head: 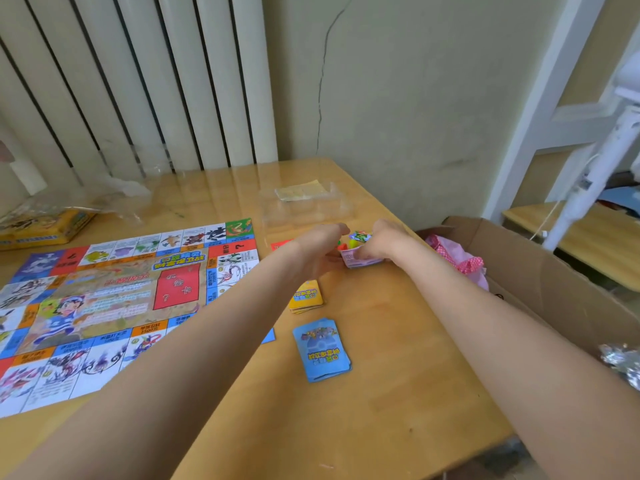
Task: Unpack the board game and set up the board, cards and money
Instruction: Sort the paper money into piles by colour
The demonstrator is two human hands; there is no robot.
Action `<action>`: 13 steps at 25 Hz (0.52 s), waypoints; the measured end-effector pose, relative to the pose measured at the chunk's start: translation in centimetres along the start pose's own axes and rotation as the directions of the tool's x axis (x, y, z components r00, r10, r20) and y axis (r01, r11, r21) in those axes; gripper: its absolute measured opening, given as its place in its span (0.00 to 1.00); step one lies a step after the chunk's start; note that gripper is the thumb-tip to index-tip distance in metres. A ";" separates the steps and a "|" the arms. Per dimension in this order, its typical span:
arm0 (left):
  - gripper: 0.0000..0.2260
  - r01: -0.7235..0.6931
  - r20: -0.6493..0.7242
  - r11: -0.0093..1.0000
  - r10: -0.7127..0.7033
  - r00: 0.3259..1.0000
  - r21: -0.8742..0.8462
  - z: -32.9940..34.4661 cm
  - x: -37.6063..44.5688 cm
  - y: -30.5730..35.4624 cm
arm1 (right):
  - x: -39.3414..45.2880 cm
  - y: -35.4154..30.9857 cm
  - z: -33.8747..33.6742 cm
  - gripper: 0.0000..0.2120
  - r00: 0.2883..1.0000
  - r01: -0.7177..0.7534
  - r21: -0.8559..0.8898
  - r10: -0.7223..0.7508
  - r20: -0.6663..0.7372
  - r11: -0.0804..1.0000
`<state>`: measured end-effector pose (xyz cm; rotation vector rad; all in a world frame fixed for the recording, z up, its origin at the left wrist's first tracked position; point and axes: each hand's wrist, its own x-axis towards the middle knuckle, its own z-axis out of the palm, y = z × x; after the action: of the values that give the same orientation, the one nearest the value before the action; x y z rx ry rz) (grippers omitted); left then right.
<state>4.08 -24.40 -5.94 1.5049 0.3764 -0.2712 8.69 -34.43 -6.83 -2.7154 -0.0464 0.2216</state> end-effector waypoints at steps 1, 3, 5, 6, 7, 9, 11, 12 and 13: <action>0.08 0.005 0.004 1.000 -0.005 1.000 0.009 -0.1 0.2 0.1 | 0.4 -0.1 0.0 0.25 1.000 -0.011 0.042 0.010 0.014 0.999; 0.09 0.015 0.014 0.999 -0.015 1.000 0.034 -0.1 0.2 0.2 | 1.1 -0.4 0.3 0.23 0.999 -0.011 0.152 0.004 0.043 0.988; 0.09 0.017 0.025 0.999 -0.018 1.000 0.038 -0.2 0.4 0.1 | 1.3 -0.6 0.7 0.16 0.998 -0.017 0.253 0.003 0.055 0.967; 0.09 0.018 0.036 0.999 -0.020 0.999 0.041 -0.4 0.5 0.0 | 1.3 -0.6 0.6 0.13 0.998 -0.018 0.276 0.000 0.065 0.961; 0.08 0.012 0.047 0.999 -0.015 0.999 0.052 -0.6 0.5 0.0 | 1.2 -0.5 0.4 0.11 0.998 -0.014 0.307 -0.008 0.069 0.952; 0.06 -0.051 0.034 0.995 0.048 0.998 0.085 -1.5 0.6 0.2 | 0.5 -0.2 -1.1 0.08 0.995 0.018 0.443 -0.059 0.080 0.896; 0.06 -0.107 0.006 0.992 0.107 0.994 0.072 -2.8 0.5 0.7 | -0.7 -0.2 -2.9 0.12 0.965 0.139 0.550 -0.238 0.112 0.823; 0.09 -0.088 0.050 0.996 0.087 0.995 0.023 -3.4 0.1 0.7 | -1.6 -0.4 -3.5 0.12 0.927 0.203 0.582 -0.346 0.146 0.788; 0.12 -0.045 0.158 0.998 0.052 0.986 -0.048 -4.0 -0.3 0.5 | -2.4 -0.8 -3.8 0.11 0.883 0.249 0.604 -0.433 0.179 0.757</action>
<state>3.75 -20.41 -5.44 1.4362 0.2170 -0.3401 6.90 -35.37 -2.71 -2.0010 -0.4949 0.4664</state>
